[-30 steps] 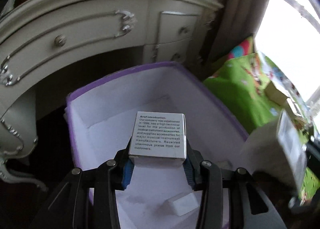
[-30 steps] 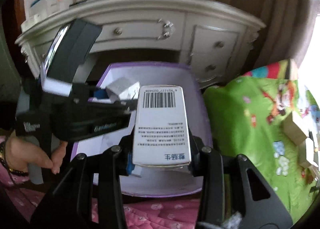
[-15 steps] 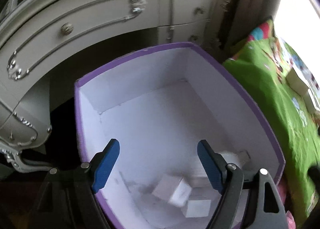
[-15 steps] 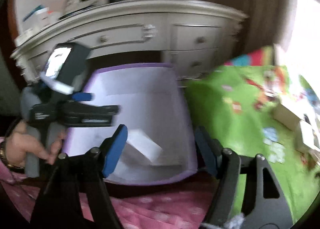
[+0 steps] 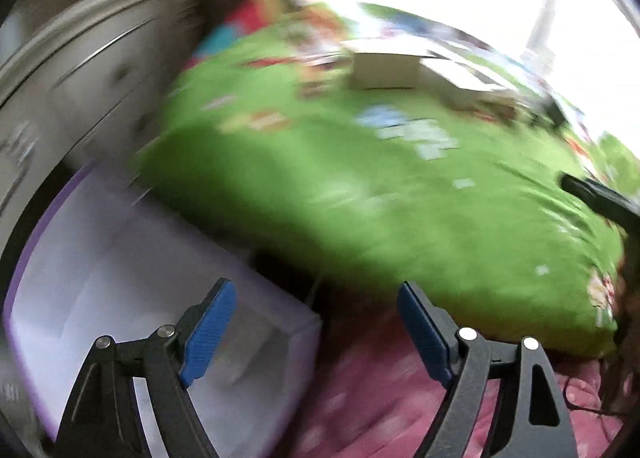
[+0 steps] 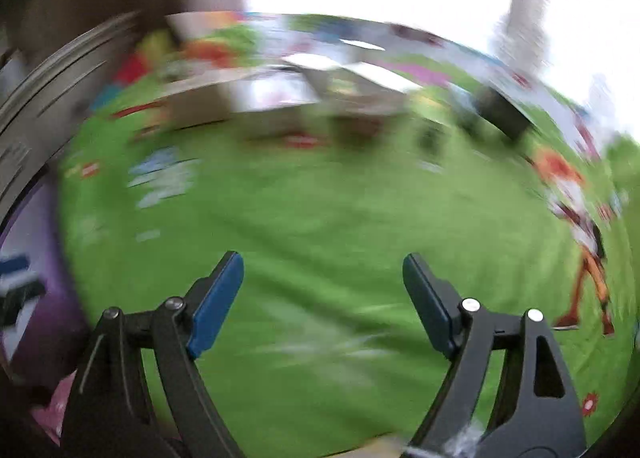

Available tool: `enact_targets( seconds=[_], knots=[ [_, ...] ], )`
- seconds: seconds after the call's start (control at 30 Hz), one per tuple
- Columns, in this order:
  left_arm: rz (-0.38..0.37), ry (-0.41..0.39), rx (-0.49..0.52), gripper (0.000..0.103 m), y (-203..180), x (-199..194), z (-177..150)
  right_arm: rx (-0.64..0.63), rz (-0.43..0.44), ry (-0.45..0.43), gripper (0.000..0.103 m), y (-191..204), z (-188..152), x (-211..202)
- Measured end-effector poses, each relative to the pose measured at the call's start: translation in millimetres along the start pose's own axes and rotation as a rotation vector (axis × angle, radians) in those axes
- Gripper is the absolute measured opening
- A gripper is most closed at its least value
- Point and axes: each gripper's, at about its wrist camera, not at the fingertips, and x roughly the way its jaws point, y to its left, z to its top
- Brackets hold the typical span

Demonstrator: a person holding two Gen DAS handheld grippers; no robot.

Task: Organize rigid objects
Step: 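Move both open tools back over the table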

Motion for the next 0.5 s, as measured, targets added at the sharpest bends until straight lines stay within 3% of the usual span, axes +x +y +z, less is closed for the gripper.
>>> enact_targets(
  seconds=[0.2, 0.3, 0.4, 0.5],
  knots=[
    [-0.112, -0.019, 0.171, 0.084, -92.4, 40.9, 51.8, 0.097, -0.078, 0.038, 0.086, -71.2, 35.2, 57.0],
    [-0.159, 0.016, 0.209, 0.084, -122.8, 60.9, 62.7, 0.083, -0.078, 0.053, 0.086, -80.7, 63.3, 77.4],
    [-0.122, 0.005, 0.240, 0.089, -147.8, 73.7, 70.4, 0.065, -0.078, 0.056, 0.086, -81.4, 85.1, 95.6],
    [-0.147, 0.012, 0.232, 0.093, -160.0, 80.8, 79.5, 0.054, -0.073, 0.054, 0.085, -83.7, 99.2, 107.6]
  ],
)
